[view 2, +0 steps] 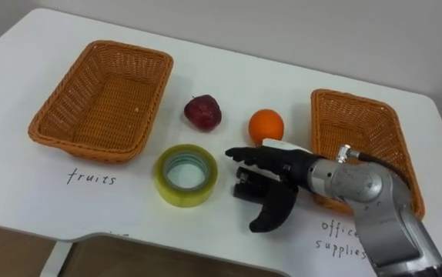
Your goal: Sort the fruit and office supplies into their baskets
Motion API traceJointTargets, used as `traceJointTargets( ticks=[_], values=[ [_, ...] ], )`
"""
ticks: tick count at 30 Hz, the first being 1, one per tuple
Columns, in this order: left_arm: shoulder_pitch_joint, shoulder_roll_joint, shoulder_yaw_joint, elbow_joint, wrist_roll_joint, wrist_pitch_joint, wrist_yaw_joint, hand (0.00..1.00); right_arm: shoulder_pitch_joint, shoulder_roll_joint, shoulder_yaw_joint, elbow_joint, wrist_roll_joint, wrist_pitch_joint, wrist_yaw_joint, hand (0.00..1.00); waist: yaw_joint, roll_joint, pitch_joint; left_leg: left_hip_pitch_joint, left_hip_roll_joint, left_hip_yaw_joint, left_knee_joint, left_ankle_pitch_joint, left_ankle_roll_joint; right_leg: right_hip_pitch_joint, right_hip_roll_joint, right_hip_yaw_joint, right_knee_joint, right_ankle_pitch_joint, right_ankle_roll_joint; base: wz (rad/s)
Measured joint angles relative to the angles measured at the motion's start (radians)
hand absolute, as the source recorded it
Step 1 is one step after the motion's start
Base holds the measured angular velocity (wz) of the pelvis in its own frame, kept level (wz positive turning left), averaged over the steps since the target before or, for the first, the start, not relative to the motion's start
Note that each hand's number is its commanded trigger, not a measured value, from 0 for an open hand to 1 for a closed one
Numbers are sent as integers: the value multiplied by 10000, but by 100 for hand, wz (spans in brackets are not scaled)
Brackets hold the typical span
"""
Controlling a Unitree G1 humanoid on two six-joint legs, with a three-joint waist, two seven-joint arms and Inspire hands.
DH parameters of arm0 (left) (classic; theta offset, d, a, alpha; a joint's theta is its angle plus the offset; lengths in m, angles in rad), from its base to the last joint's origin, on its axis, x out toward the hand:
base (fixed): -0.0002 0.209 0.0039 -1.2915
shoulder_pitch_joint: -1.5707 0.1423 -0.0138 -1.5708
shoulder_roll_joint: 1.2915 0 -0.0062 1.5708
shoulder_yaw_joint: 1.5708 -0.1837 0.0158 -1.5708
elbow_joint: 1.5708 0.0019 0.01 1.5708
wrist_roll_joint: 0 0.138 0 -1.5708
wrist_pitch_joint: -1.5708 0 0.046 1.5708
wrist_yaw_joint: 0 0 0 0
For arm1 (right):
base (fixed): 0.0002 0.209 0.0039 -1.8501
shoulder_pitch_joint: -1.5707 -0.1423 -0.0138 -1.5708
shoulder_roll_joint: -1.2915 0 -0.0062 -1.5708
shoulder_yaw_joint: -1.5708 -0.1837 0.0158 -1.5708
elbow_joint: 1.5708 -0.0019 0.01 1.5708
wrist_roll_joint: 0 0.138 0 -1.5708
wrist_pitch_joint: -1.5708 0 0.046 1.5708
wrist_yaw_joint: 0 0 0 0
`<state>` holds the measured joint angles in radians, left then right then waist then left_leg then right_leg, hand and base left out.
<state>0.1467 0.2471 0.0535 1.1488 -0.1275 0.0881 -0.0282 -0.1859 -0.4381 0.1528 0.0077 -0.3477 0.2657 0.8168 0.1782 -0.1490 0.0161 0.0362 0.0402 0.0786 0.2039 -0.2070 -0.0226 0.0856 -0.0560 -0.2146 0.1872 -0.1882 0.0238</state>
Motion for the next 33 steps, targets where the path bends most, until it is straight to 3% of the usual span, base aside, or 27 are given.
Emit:
traceJointTargets(
  ticks=[6,14,33],
  values=[
    [85,-4,4,-249,63,165,2,0,-676,11,3,776,-52,165,-358,0,194,-21,-15,37,-1,-14,9,4,-2,33,3,-9,-14,0,0,0],
    [7,-77,11,-278,54,374,51,0,-701,56,175,1179,-255,187,-538,0,355,65,44,73,-6,-117,-9,12,-11,111,2,-81,-22,0,1,2],
    [-129,-129,19,-249,64,449,195,0,-748,88,228,1359,-480,195,-618,0,490,18,0,80,-13,-236,-58,66,-27,119,14,-82,-18,0,0,0]
  ],
)
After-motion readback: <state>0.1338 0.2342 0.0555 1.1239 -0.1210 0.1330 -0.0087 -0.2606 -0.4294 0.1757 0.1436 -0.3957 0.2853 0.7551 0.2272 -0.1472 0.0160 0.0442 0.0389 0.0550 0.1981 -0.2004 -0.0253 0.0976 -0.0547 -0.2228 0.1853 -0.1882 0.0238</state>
